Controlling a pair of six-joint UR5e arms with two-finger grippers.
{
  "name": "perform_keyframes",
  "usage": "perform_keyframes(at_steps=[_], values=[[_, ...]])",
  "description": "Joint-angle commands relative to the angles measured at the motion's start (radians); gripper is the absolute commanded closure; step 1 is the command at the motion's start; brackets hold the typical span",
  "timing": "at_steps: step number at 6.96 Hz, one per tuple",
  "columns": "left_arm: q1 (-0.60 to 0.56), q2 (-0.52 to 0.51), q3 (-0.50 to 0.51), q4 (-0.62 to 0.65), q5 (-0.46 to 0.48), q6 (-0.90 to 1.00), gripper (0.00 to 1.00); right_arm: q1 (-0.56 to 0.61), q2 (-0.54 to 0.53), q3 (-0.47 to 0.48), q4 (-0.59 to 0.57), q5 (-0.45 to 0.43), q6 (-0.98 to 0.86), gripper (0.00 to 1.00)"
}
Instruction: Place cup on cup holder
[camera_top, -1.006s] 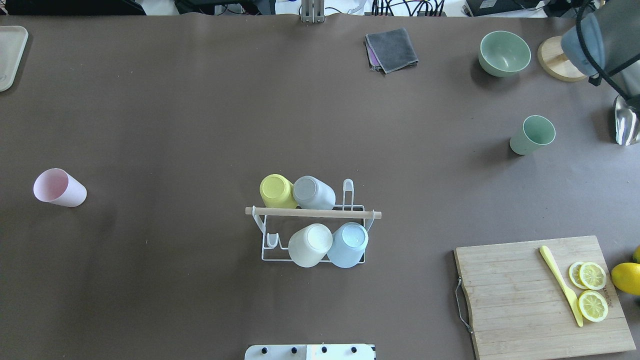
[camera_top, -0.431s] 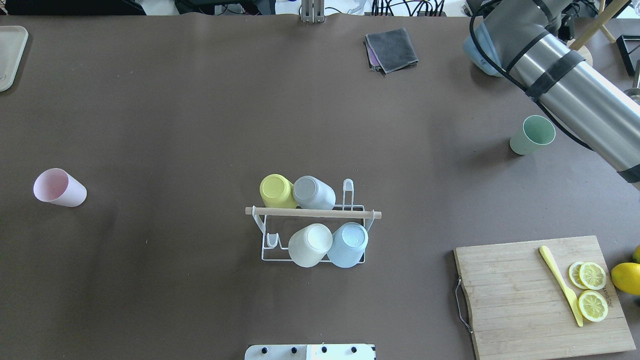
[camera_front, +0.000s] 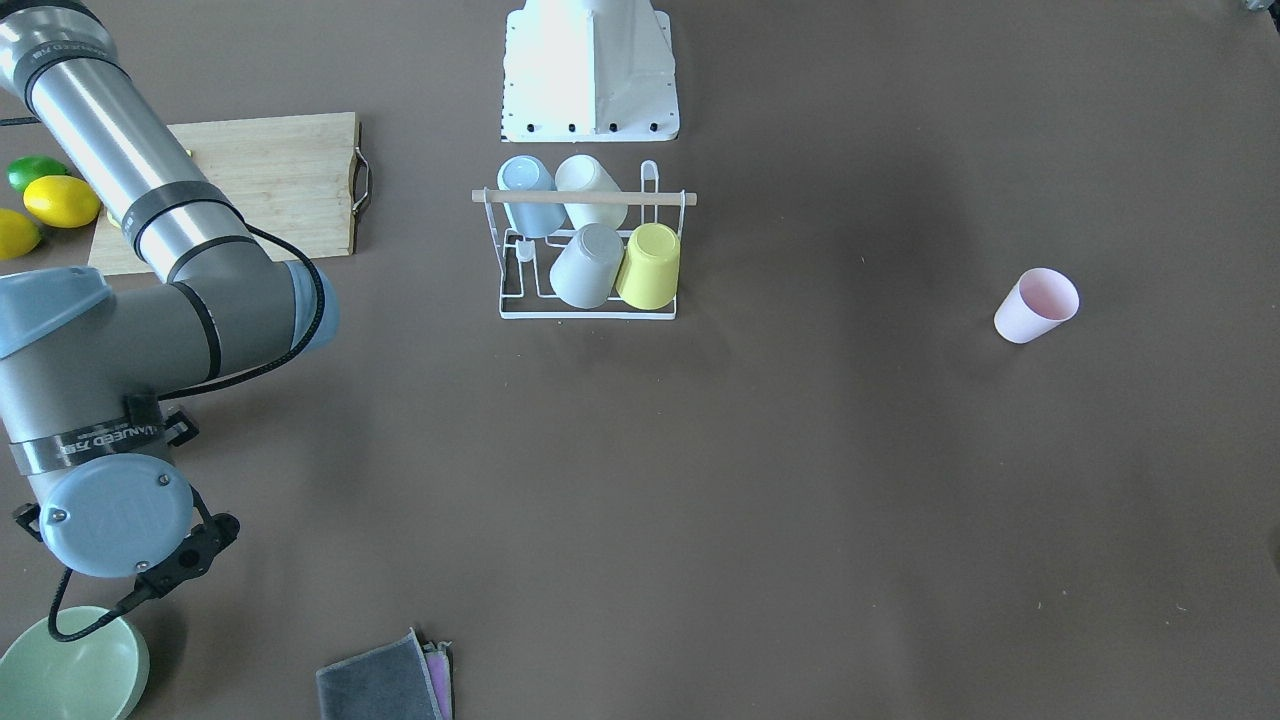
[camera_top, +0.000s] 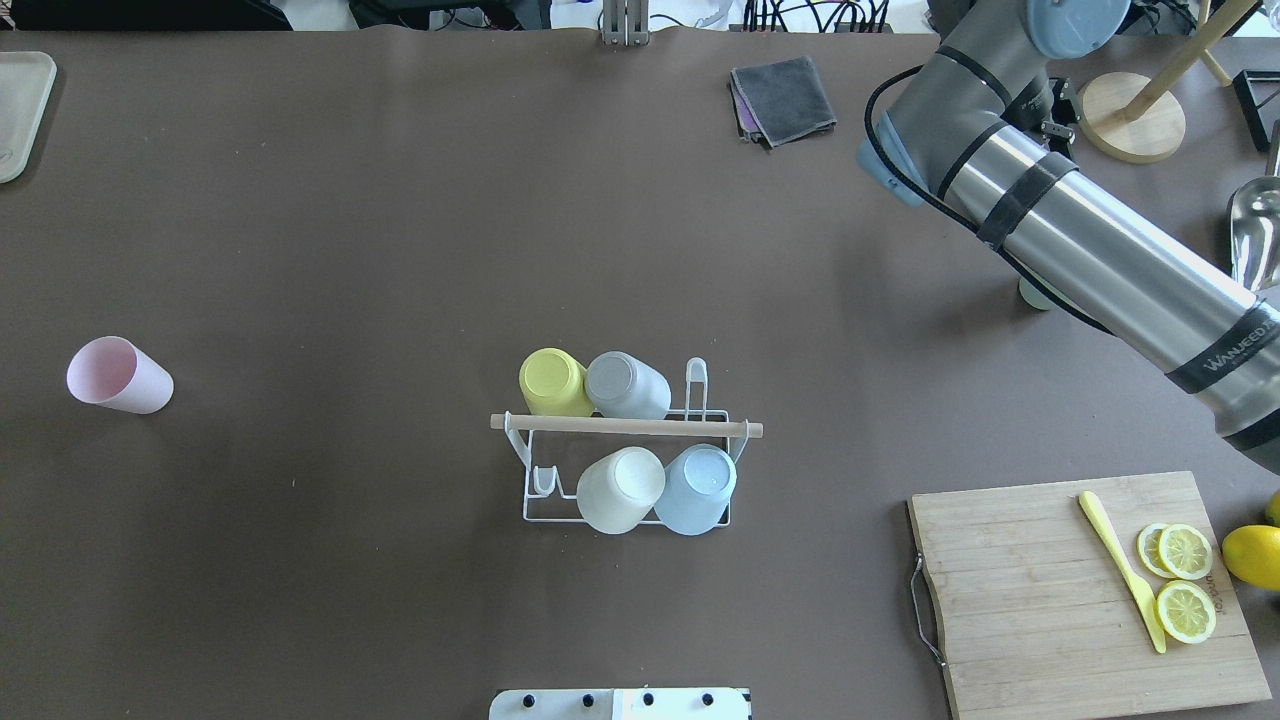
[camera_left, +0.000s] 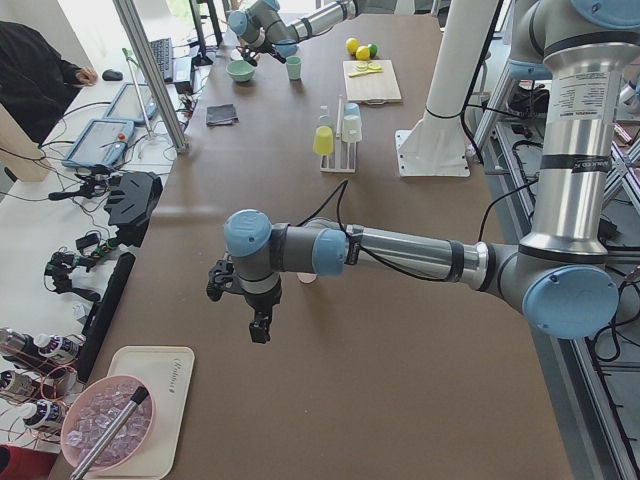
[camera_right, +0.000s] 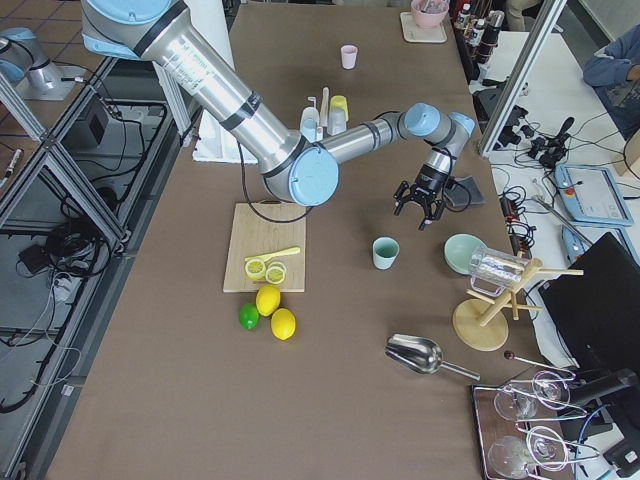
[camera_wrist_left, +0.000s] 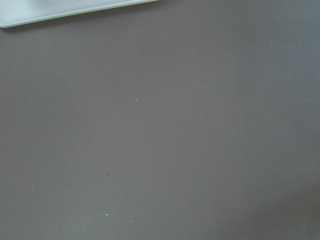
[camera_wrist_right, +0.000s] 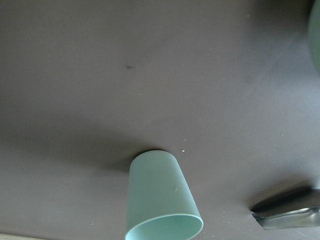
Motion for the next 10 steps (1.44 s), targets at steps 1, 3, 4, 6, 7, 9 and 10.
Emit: perform_keyframes(at_steps=[1, 3, 4, 6, 7, 9, 10], values=[[0.087, -0.178, -0.001, 0.209, 0.007, -0.001, 0.01, -0.053, -0.011, -0.019, -0.004, -0.085, -0.116, 0.0], [0.254, -0.35, 0.002, 0.409, 0.1, 0.001, 0.01, -0.075, -0.028, -0.019, 0.001, -0.118, -0.211, 0.0], [0.319, -0.378, 0.002, 0.442, 0.134, 0.001, 0.01, -0.096, -0.035, -0.018, 0.008, -0.143, -0.234, 0.0], [0.371, -0.389, 0.04, 0.433, 0.157, 0.002, 0.01, -0.118, -0.046, -0.019, 0.053, -0.145, -0.242, 0.0], [0.467, -0.412, 0.113, 0.434, 0.157, 0.002, 0.01, -0.122, -0.046, -0.019, 0.073, -0.155, -0.242, 0.0], [0.519, -0.473, 0.254, 0.409, 0.174, 0.016, 0.01, -0.141, -0.055, -0.016, 0.087, -0.197, -0.244, 0.0], [0.528, -0.475, 0.31, 0.37, 0.163, 0.026, 0.01, -0.147, -0.063, -0.015, 0.087, -0.23, -0.274, 0.0]])
